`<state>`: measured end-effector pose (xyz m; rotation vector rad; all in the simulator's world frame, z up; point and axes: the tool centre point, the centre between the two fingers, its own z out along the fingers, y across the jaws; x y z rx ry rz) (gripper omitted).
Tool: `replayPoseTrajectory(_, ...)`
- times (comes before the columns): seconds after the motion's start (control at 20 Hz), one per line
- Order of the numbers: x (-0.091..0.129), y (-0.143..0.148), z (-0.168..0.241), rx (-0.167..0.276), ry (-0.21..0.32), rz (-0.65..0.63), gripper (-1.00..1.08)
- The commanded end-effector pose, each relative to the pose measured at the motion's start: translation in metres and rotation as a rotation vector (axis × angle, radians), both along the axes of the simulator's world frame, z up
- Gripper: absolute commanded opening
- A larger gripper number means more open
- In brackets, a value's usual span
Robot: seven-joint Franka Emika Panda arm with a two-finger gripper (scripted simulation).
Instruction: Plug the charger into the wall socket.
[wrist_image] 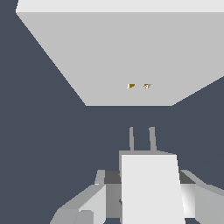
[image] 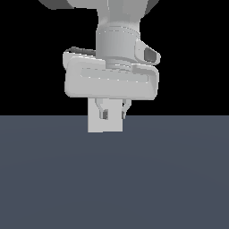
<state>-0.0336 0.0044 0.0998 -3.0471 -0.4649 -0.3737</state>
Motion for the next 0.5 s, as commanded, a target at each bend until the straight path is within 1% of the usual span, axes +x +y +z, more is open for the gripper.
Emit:
replayPoseTrajectory(0.0,0.004,0.001,0.0,0.0,0.0,0.0,-1.0)
replayPoseTrajectory(0.45,0.034,0.011,0.0,-0.001,0.0,0.0,-1.0)
